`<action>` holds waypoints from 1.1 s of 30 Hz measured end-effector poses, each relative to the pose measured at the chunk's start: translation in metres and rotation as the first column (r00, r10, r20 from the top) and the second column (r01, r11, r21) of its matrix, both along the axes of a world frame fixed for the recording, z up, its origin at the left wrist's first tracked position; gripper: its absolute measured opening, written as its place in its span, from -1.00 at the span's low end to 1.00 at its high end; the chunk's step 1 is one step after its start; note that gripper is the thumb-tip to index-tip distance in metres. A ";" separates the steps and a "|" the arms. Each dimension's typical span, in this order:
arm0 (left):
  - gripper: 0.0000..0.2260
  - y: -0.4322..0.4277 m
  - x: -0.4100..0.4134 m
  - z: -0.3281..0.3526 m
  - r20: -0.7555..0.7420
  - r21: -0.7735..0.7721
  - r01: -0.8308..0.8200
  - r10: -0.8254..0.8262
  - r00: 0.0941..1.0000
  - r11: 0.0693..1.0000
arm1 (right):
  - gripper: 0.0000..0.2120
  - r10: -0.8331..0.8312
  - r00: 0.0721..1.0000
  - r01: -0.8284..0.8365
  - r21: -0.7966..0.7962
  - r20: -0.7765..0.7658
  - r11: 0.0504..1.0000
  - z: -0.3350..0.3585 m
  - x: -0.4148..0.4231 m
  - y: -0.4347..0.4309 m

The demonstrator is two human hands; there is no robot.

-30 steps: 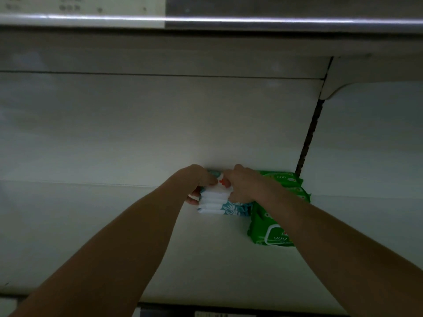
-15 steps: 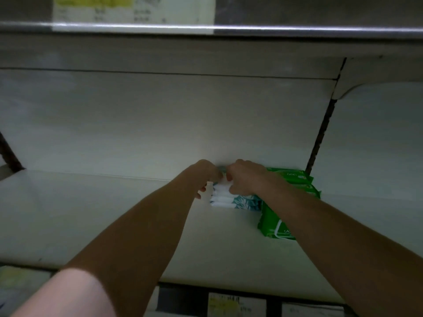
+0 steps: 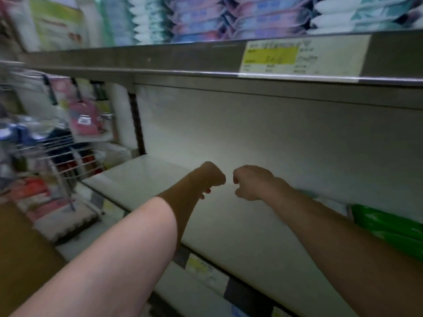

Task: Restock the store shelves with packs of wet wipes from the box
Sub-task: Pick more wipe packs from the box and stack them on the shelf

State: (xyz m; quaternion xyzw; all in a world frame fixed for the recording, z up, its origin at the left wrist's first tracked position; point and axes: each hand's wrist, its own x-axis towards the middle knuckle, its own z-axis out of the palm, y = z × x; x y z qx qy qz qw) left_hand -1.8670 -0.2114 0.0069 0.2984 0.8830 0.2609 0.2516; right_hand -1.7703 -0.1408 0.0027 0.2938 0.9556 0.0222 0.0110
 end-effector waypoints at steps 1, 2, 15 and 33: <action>-0.68 -0.010 -0.007 0.000 -0.049 0.000 -0.039 0.039 0.998 0.999 | -0.70 0.040 0.999 -0.040 0.008 -0.004 0.999 0.002 -0.011 -0.008; -0.69 -0.021 -0.013 0.000 -0.099 -0.004 -0.076 0.076 0.992 0.997 | -0.71 0.082 0.997 -0.082 0.013 -0.010 0.997 0.003 -0.020 -0.017; -0.71 -0.235 -0.019 -0.008 -0.210 -0.053 -0.560 0.539 0.816 0.827 | -0.68 0.631 0.776 -0.631 -0.041 -0.022 0.774 -0.013 -0.099 -0.202; -0.84 -0.613 0.083 -0.060 -0.192 -0.191 -0.908 0.893 0.408 0.374 | -0.70 0.962 0.259 -0.960 -0.087 0.085 0.266 -0.052 -0.054 -0.585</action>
